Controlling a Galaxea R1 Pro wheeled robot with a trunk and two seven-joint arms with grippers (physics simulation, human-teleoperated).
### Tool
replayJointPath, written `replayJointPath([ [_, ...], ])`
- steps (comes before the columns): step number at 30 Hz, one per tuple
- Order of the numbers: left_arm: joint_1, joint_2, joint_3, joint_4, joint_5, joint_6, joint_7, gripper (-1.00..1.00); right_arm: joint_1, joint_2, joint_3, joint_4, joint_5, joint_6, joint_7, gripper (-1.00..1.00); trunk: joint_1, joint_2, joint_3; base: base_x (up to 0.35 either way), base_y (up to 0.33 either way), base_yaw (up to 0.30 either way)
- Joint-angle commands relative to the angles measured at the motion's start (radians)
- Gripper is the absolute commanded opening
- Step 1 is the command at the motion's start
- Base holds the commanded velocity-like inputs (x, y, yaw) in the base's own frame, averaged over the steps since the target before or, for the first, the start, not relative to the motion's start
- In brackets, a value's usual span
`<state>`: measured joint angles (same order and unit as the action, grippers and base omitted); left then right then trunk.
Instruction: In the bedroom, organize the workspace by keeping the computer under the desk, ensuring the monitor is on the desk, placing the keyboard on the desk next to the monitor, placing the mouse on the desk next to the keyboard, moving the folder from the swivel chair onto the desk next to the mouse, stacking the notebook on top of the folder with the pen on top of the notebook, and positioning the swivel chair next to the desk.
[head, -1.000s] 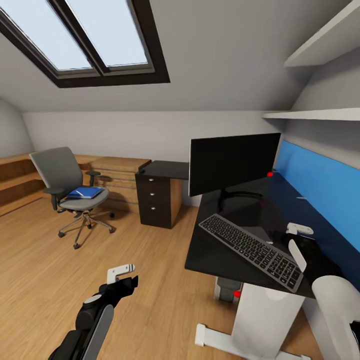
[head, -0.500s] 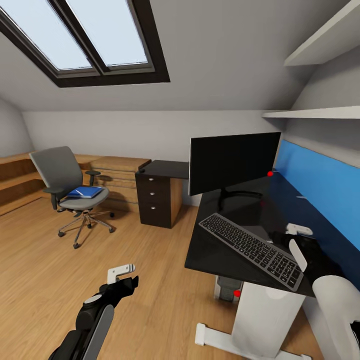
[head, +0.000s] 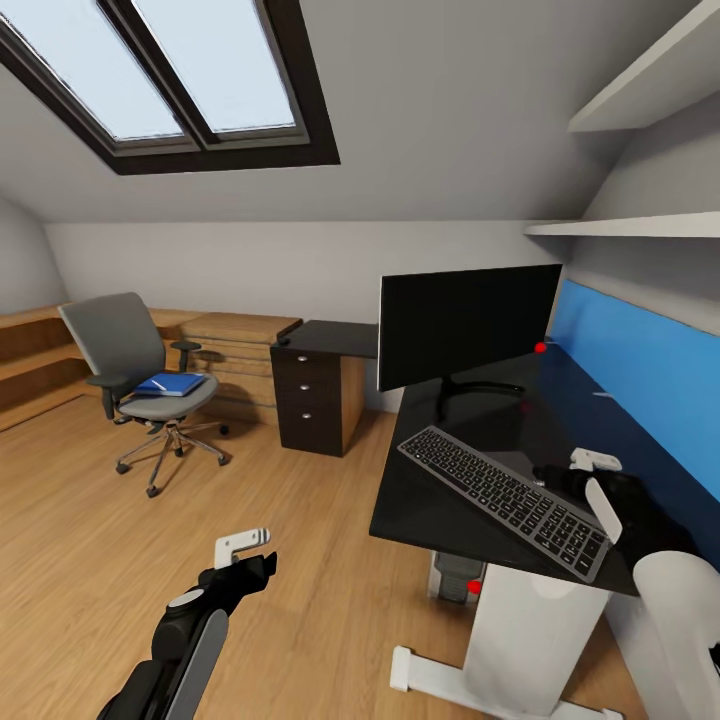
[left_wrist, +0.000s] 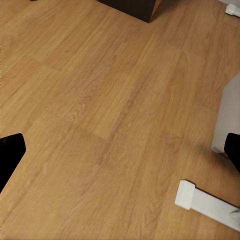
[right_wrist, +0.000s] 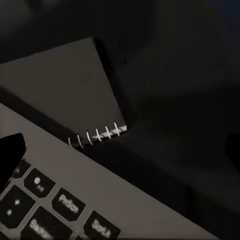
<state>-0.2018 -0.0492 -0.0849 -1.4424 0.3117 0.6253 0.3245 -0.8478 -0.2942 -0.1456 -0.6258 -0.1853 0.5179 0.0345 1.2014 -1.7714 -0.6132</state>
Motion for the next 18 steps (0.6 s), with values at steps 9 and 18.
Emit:
replayJointPath([
  [9,-0.001,0.0,-0.001,-0.001,0.01,0.003,0.011,1.0,0.0,-0.02,-0.006,0.003,-0.002,0.041,0.045,1.0,0.0,-0.001,-0.001,0.0,0.0,0.0],
  [18,-0.001,0.001,-0.001,-0.001,0.01,0.003,0.012,1.0,0.0,-0.028,-0.009,0.006,-0.004,0.05,0.05,1.0,0.0,-0.001,-0.001,0.0,0.0,0.0],
])
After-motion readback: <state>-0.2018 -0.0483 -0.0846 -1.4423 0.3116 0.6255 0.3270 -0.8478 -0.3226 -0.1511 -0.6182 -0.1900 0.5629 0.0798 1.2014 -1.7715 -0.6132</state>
